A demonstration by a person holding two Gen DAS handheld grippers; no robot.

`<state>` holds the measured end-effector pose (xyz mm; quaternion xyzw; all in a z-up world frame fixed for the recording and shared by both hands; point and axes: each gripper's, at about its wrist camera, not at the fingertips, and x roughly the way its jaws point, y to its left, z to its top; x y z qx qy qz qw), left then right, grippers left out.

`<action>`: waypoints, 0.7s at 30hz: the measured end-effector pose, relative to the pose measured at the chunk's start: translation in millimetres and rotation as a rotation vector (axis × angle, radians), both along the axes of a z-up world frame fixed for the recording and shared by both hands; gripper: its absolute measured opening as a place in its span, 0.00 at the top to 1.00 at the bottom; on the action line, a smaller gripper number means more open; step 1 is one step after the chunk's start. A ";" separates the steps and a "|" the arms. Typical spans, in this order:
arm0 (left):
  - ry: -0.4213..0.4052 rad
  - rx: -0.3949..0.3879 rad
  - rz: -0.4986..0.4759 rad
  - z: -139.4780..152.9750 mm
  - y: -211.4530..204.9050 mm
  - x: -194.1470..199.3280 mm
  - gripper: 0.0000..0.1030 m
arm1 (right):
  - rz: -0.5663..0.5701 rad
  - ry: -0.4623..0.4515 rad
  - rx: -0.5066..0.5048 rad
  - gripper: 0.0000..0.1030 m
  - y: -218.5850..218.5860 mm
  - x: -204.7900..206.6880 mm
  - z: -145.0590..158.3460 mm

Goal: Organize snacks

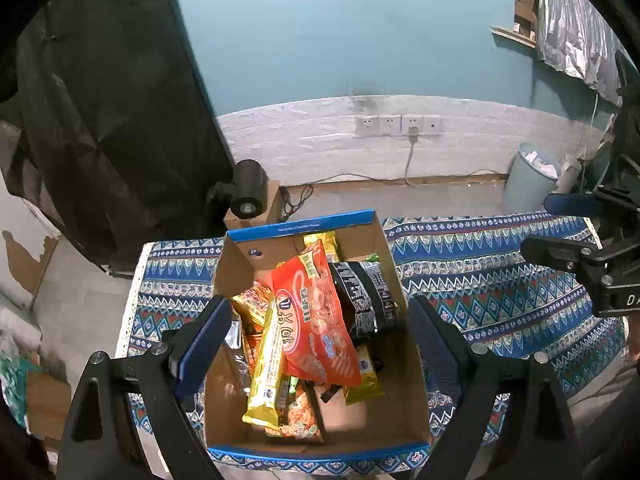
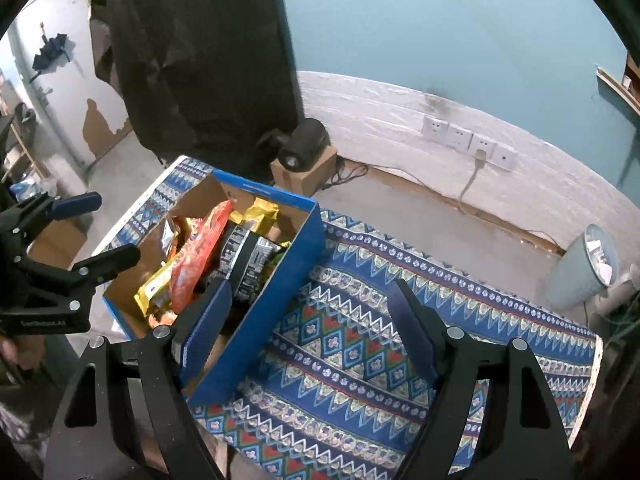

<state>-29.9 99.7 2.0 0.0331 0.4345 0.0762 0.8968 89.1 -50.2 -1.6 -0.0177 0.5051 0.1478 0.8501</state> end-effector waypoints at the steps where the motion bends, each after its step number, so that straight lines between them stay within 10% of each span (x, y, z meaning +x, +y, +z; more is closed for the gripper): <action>1: 0.001 0.000 0.001 -0.1 0.3 0.0 0.12 | 0.001 0.002 0.001 0.23 0.5 -0.2 0.0; 21: 0.010 -0.005 -0.002 -2.4 -0.1 0.8 0.12 | 0.005 0.002 -0.003 0.23 3.0 -2.0 1.9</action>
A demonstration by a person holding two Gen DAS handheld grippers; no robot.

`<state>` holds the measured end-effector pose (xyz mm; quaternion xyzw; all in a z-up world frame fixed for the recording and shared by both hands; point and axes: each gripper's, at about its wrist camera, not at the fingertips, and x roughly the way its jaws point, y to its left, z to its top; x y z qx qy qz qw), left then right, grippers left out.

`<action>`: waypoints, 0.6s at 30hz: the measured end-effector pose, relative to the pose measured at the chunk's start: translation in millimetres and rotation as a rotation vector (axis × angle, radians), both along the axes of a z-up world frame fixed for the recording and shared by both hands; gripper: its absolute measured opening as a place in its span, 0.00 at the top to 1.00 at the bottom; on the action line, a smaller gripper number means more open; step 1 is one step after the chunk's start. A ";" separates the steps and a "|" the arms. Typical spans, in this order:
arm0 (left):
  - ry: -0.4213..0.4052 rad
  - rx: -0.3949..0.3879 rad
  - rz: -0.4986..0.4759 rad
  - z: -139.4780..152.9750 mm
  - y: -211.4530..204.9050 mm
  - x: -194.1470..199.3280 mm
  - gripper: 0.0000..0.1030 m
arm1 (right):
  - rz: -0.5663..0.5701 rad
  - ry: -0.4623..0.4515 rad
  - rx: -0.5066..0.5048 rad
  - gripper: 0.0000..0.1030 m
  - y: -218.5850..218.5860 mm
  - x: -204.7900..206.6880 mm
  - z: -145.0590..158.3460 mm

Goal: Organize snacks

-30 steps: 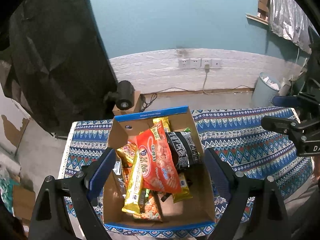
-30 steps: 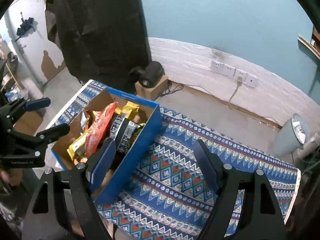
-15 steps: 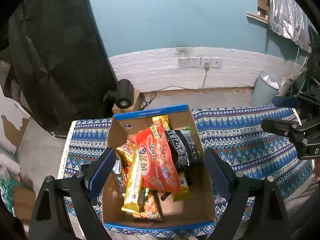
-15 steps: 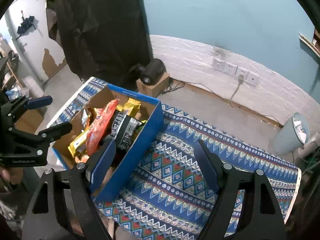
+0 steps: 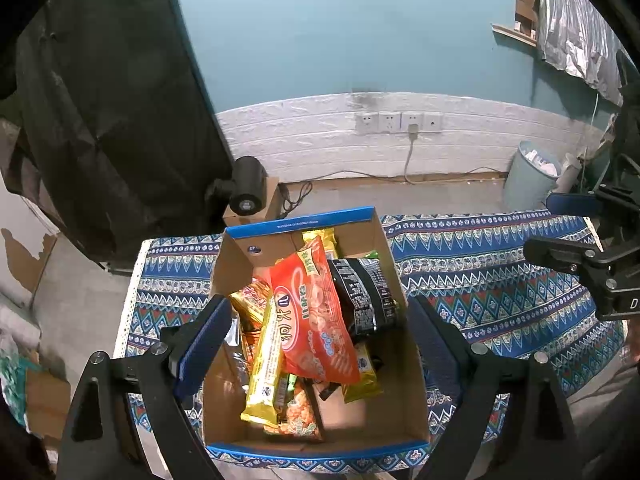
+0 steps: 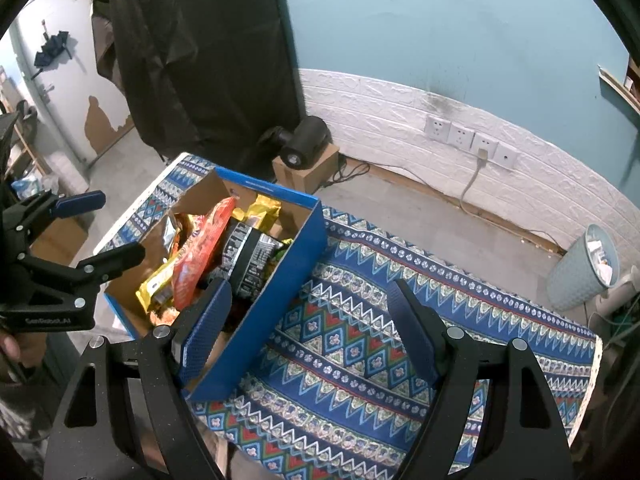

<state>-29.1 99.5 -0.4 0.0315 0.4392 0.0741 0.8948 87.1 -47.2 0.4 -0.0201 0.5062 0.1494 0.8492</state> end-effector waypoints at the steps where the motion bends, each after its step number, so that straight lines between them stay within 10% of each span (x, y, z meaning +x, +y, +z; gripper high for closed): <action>1: 0.000 0.000 0.001 0.0 0.0 -0.1 0.12 | 0.001 0.000 0.000 0.23 -0.4 -0.7 -0.8; 18: 0.002 -0.013 0.009 0.1 1.7 0.1 0.12 | 0.004 0.009 -0.001 0.23 -0.8 -2.0 -2.6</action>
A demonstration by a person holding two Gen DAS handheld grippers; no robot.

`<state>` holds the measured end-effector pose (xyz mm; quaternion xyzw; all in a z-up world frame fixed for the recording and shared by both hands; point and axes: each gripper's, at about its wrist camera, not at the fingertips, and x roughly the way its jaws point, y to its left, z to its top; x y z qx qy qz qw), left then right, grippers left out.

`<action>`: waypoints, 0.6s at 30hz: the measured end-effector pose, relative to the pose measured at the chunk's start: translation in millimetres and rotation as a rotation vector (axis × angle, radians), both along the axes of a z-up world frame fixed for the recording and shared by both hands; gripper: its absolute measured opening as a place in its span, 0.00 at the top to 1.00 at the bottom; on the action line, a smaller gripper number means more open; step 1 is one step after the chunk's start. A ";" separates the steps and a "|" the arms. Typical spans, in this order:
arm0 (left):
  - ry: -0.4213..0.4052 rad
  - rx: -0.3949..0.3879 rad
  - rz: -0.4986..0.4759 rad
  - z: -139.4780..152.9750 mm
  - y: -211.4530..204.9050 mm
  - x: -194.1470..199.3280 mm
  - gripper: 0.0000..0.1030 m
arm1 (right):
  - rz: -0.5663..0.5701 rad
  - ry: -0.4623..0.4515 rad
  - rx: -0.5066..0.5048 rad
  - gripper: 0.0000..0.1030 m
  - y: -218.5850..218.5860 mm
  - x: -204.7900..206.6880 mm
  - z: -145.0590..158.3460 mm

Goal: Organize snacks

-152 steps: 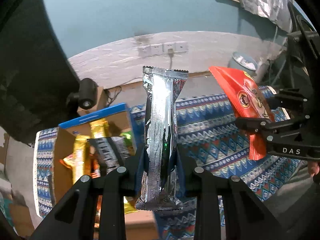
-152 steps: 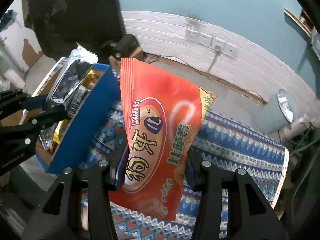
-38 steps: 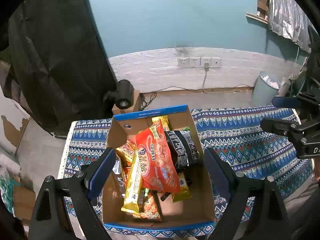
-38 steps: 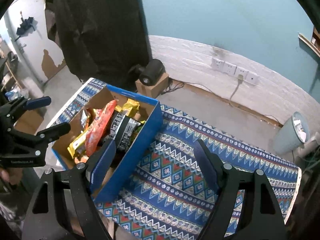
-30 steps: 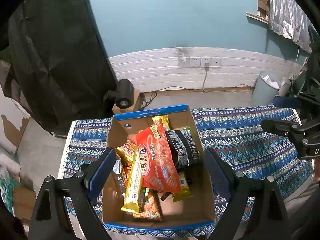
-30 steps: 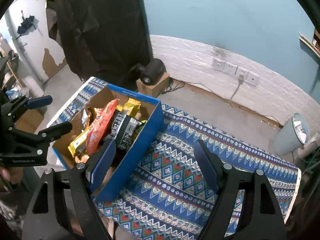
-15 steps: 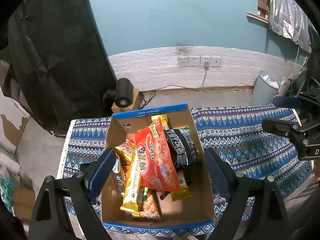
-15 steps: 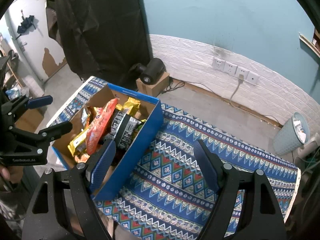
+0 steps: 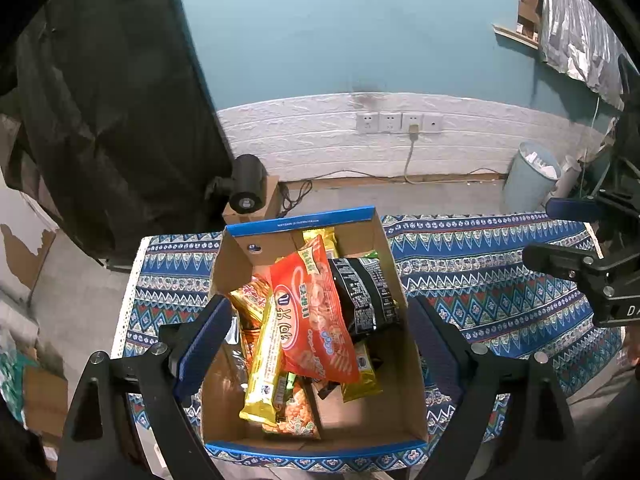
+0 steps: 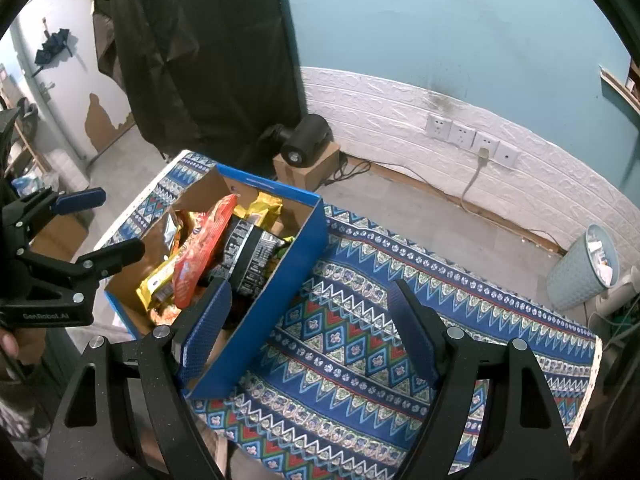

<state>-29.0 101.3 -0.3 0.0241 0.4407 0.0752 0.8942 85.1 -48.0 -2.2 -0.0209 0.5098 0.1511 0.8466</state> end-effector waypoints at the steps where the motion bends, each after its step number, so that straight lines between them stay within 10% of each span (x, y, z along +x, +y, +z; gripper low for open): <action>1: 0.000 -0.001 0.003 0.1 0.3 -0.3 0.12 | 0.000 0.000 0.000 0.23 0.0 -0.1 0.1; 18: 0.006 -0.004 0.022 -0.3 3.3 -0.5 0.12 | 0.002 0.001 -0.003 0.23 -0.2 0.3 -0.1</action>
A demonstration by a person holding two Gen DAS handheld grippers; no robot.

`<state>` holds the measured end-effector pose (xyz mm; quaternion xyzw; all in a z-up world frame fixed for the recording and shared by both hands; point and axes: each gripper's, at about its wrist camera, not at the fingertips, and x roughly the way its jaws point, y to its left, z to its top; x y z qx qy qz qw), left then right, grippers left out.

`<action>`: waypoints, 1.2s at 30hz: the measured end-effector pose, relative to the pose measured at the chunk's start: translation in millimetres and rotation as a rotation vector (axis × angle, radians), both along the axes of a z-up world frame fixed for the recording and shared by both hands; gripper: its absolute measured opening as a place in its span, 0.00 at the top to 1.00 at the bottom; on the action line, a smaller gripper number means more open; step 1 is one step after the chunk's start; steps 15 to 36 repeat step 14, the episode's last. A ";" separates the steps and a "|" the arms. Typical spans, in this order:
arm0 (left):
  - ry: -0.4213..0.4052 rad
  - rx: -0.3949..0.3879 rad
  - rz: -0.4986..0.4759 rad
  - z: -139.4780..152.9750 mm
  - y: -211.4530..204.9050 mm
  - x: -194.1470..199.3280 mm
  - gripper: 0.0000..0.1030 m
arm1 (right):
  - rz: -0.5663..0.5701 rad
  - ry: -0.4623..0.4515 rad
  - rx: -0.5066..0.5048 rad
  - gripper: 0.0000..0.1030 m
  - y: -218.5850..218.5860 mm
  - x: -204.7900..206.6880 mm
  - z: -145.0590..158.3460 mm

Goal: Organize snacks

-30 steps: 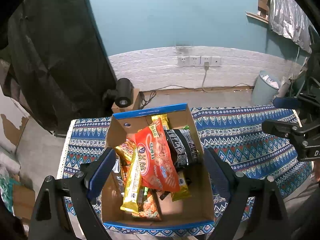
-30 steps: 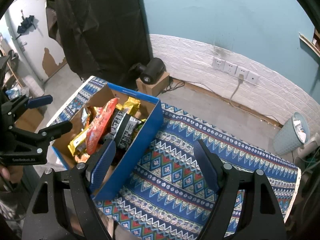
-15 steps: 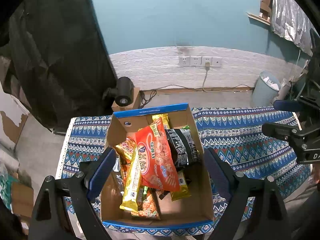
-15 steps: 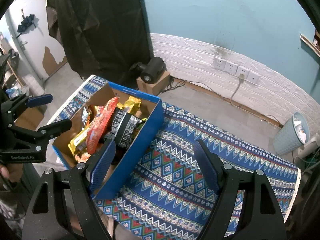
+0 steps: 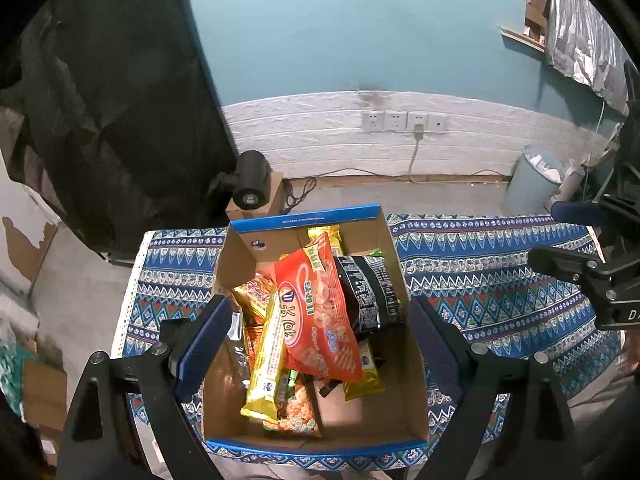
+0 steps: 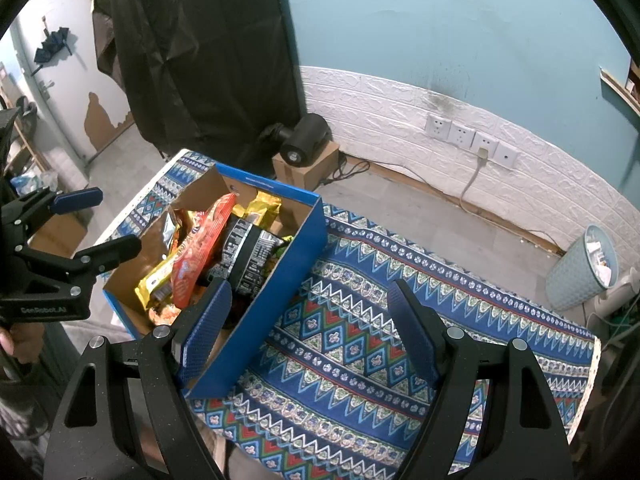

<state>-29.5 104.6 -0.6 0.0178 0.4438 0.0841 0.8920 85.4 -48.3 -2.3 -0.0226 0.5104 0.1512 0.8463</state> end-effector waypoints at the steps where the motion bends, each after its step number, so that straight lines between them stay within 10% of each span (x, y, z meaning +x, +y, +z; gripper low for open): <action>1: 0.000 0.002 -0.001 0.0 -0.3 0.1 0.12 | 0.000 0.000 -0.001 0.23 0.0 -0.1 0.0; 36: -0.004 0.007 -0.004 0.2 -1.5 -1.0 0.12 | 0.001 0.002 -0.002 0.23 -1.1 -0.5 -0.5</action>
